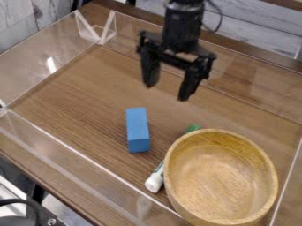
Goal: Put the blue block in the brown bowl
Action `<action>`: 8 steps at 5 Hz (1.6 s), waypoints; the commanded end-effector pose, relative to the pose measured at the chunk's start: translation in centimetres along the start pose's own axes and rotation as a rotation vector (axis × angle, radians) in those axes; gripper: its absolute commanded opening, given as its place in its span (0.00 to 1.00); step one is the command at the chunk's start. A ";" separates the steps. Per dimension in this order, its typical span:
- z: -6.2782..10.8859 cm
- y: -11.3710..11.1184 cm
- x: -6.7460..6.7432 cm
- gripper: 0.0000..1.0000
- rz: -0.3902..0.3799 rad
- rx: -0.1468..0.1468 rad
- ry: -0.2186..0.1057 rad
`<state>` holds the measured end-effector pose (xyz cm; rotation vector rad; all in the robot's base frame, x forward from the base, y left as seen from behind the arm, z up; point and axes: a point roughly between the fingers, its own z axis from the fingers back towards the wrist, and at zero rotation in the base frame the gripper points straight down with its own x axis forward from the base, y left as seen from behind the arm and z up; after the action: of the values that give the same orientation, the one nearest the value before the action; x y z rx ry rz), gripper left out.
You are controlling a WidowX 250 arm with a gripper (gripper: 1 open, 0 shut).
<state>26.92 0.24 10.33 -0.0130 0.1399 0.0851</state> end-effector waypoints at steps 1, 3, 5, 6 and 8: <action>1.2 0.7 -1.4 1.00 0.107 -0.025 -0.088; 0.2 2.4 -3.1 1.00 0.235 -0.064 -0.118; -1.3 2.8 -3.4 1.00 0.282 -0.092 -0.134; -1.9 2.7 -3.5 1.00 0.296 -0.101 -0.133; -3.0 2.8 -3.3 1.00 0.318 -0.114 -0.136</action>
<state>22.45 2.40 7.13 -0.0971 0.0321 0.4034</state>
